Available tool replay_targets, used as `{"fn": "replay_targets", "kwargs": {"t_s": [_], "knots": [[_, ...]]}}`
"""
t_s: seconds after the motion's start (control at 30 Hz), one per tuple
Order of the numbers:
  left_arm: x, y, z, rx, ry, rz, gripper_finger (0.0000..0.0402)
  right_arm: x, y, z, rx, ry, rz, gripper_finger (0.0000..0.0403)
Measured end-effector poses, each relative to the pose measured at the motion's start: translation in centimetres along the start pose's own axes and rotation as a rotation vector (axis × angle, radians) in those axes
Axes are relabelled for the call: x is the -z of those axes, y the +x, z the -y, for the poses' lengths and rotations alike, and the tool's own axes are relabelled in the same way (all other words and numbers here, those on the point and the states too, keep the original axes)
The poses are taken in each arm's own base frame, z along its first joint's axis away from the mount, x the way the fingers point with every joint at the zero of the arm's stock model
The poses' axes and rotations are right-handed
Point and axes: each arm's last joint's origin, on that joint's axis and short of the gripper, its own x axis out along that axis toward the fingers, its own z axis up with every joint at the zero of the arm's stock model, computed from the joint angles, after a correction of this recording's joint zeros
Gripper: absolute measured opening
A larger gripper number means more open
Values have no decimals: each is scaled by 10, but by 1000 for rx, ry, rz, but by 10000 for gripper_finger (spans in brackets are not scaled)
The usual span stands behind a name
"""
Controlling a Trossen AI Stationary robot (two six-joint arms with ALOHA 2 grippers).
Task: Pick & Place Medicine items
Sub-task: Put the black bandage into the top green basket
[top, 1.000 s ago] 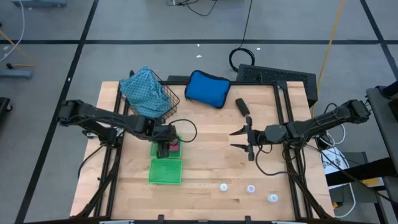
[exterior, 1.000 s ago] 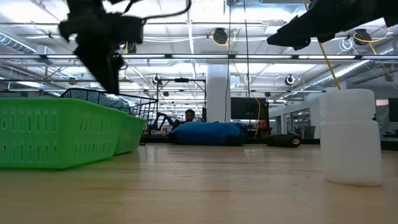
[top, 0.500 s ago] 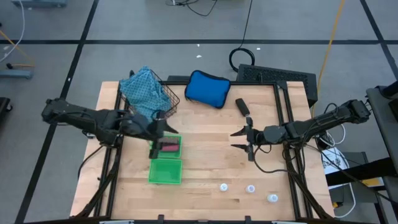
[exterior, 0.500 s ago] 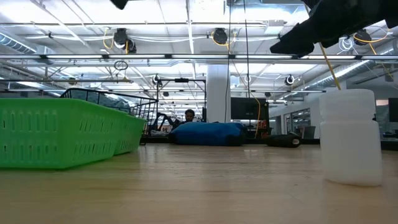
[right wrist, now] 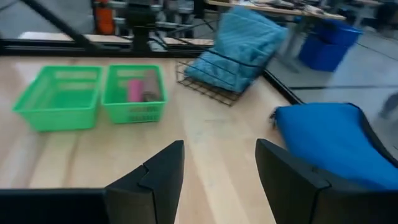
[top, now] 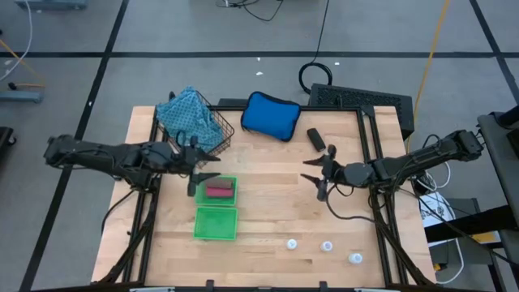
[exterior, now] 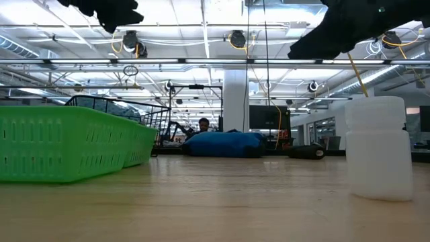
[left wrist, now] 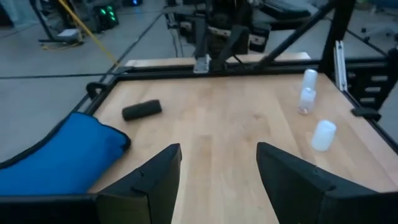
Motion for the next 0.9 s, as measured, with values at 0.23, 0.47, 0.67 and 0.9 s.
{"fn": "replay_targets", "kwargs": {"t_s": [0.23,0.47,0.67,0.9], "knots": [[12,-11,-13,-69,-44,23,222,4,6,14,92,94,-41,187],[14,-11,-21,-118,-88,23,223,14,13,39,227,134,-143,187],[14,-11,-25,-143,-83,23,223,13,16,60,238,196,-154,187],[14,-11,-25,-143,-87,24,223,7,-9,71,209,224,-127,187]]}}
